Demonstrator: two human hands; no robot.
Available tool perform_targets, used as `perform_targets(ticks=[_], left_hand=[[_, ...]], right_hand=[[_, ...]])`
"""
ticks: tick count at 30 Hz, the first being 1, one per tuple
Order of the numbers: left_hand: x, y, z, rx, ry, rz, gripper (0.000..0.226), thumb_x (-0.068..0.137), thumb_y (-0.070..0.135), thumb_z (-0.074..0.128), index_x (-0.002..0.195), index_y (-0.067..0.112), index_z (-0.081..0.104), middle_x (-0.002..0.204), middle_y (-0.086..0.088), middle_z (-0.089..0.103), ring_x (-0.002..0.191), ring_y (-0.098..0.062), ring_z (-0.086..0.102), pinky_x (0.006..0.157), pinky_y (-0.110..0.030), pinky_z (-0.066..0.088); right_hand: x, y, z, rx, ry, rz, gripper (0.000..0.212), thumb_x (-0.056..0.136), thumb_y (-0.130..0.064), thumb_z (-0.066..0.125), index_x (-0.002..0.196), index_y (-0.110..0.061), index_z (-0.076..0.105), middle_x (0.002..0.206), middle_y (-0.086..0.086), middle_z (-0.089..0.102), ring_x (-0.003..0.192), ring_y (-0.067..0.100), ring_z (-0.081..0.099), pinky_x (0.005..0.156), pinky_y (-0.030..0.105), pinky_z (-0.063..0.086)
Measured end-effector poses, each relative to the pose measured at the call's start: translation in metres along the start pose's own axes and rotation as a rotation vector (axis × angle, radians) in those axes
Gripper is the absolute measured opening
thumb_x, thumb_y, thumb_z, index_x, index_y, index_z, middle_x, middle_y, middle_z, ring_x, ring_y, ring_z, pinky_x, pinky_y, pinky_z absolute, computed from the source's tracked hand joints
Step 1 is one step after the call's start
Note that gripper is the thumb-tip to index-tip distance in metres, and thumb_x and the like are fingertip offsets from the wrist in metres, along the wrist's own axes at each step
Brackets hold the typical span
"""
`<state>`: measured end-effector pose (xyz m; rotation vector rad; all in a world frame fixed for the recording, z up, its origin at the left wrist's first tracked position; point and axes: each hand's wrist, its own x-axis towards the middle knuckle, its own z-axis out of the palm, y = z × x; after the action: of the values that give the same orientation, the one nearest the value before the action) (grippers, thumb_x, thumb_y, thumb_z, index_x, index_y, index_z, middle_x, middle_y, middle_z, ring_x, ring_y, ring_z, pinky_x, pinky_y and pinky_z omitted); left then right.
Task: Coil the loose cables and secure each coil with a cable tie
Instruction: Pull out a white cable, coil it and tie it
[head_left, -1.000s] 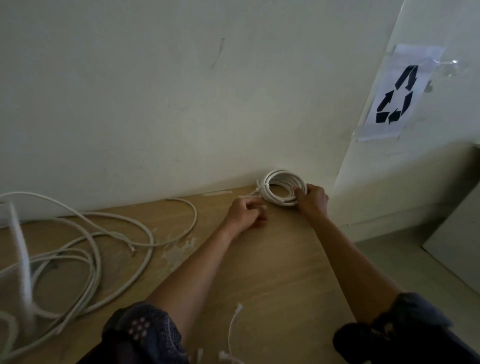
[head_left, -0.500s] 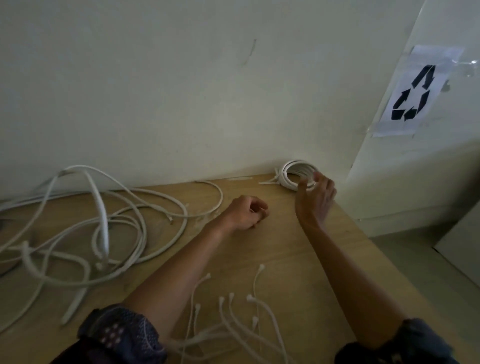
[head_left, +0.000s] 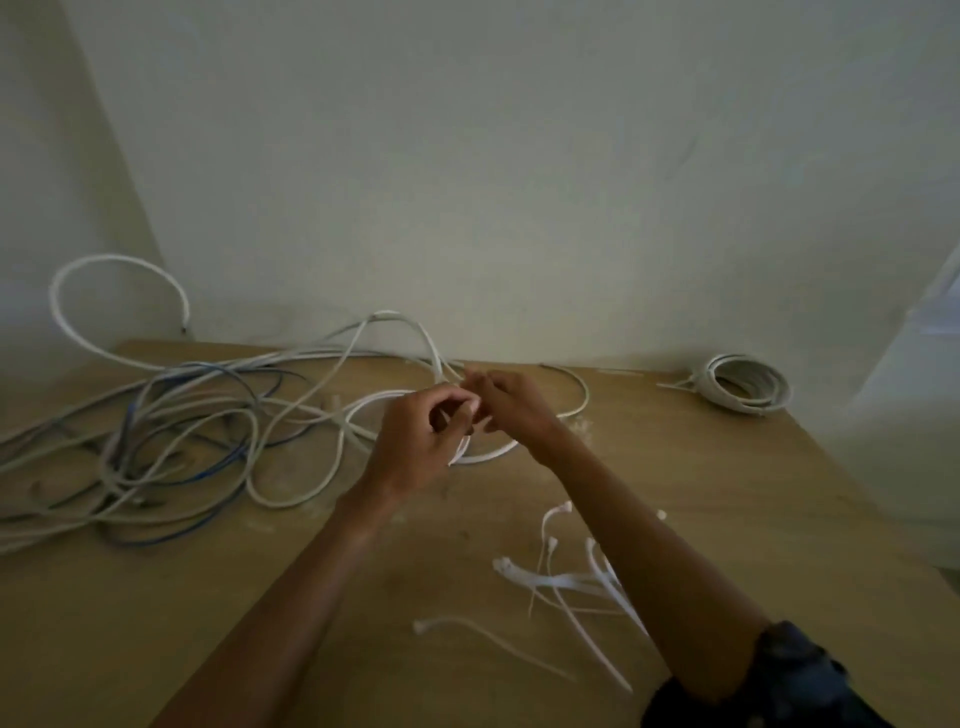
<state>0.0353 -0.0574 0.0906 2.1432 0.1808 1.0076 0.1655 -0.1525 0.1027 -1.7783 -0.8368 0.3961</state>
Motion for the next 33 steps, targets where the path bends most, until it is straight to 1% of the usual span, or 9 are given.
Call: perform_targets(ticks=[5, 10, 13, 16, 20, 22, 25, 28, 33], left_hand=[[-0.019, -0.026, -0.022, 0.008, 0.207, 0.016, 0.01, 0.093, 0.029, 0.072, 0.094, 0.021, 0.067, 0.074, 0.01, 0.065, 0.063, -0.011, 0.063, 0.055, -0.021, 0.048], [-0.021, -0.063, -0.032, 0.437, -0.222, -0.094, 0.049, 0.07, 0.056, 0.085, 0.106, 0.027, 0.069, 0.101, 0.01, 0.067, 0.091, -0.011, 0.061, 0.076, -0.025, 0.048], [-0.02, -0.067, -0.039, 0.51, -0.368, -0.215, 0.042, 0.067, 0.054, 0.087, 0.097, 0.028, 0.072, 0.092, 0.012, 0.066, 0.079, -0.008, 0.059, 0.063, -0.024, 0.043], [-0.019, -0.066, -0.038, 0.551, -0.314, -0.102, 0.032, 0.075, 0.047, 0.085, 0.092, 0.024, 0.071, 0.093, 0.01, 0.055, 0.074, -0.006, 0.051, 0.061, -0.025, 0.035], [-0.025, -0.072, -0.037, 0.465, -0.33, -0.058, 0.033, 0.08, 0.059, 0.075, 0.083, 0.027, 0.069, 0.085, 0.01, 0.057, 0.07, -0.002, 0.052, 0.058, -0.023, 0.038], [-0.027, -0.075, -0.037, 0.426, -0.302, -0.064, 0.031, 0.082, 0.055, 0.076, 0.086, 0.025, 0.072, 0.084, 0.01, 0.058, 0.071, -0.003, 0.054, 0.06, -0.023, 0.041], [-0.026, -0.075, -0.037, 0.383, -0.255, -0.067, 0.022, 0.084, 0.044, 0.079, 0.087, 0.023, 0.074, 0.083, 0.01, 0.06, 0.07, -0.003, 0.056, 0.063, -0.024, 0.046], [-0.026, -0.075, -0.037, 0.363, -0.232, -0.047, 0.021, 0.089, 0.041, 0.074, 0.092, 0.021, 0.074, 0.084, 0.01, 0.06, 0.071, -0.003, 0.054, 0.063, -0.024, 0.045], [-0.024, -0.055, -0.04, 0.24, 0.146, 0.104, 0.01, 0.098, 0.021, 0.065, 0.105, 0.015, 0.069, 0.093, 0.005, 0.065, 0.08, -0.01, 0.06, 0.068, -0.031, 0.054]], right_hand=[[0.007, -0.014, 0.036, -0.026, -0.072, -0.025, 0.019, 0.101, -0.021, 0.06, 0.093, -0.008, 0.072, 0.075, 0.004, 0.07, 0.06, 0.005, 0.066, 0.056, 0.019, 0.054], [0.01, 0.0, 0.021, 0.182, 0.026, 0.029, 0.022, 0.103, -0.02, 0.058, 0.096, -0.004, 0.072, 0.079, 0.01, 0.074, 0.067, 0.017, 0.07, 0.068, 0.035, 0.061], [0.008, 0.01, 0.013, 0.204, -0.003, 0.09, 0.026, 0.105, -0.024, 0.053, 0.1, -0.006, 0.071, 0.084, 0.012, 0.074, 0.07, 0.02, 0.069, 0.068, 0.034, 0.059], [0.009, 0.033, 0.009, -0.006, 0.078, 0.056, 0.023, 0.104, -0.015, 0.051, 0.106, -0.004, 0.071, 0.094, 0.013, 0.075, 0.076, 0.02, 0.069, 0.072, 0.042, 0.057], [0.014, 0.067, -0.005, -0.702, 0.049, -0.032, 0.04, 0.099, -0.019, 0.056, 0.139, -0.017, 0.056, 0.14, 0.009, 0.056, 0.127, 0.029, 0.053, 0.105, 0.044, 0.044], [0.015, 0.076, -0.011, -0.894, 0.019, 0.049, 0.046, 0.1, -0.021, 0.05, 0.146, -0.02, 0.044, 0.15, 0.005, 0.045, 0.135, 0.032, 0.042, 0.108, 0.046, 0.038], [0.022, 0.081, -0.022, -0.919, 0.131, 0.125, 0.041, 0.102, -0.025, 0.048, 0.143, -0.018, 0.048, 0.145, 0.01, 0.052, 0.133, 0.034, 0.045, 0.103, 0.043, 0.04], [0.035, 0.077, -0.034, -0.809, 0.222, 0.167, 0.026, 0.095, -0.023, 0.063, 0.117, -0.013, 0.071, 0.125, 0.014, 0.066, 0.12, 0.034, 0.059, 0.091, 0.04, 0.049], [0.029, 0.044, -0.036, -0.493, 0.53, -0.065, 0.017, 0.098, -0.019, 0.062, 0.093, -0.009, 0.075, 0.086, 0.006, 0.074, 0.079, 0.024, 0.067, 0.065, 0.031, 0.041]])
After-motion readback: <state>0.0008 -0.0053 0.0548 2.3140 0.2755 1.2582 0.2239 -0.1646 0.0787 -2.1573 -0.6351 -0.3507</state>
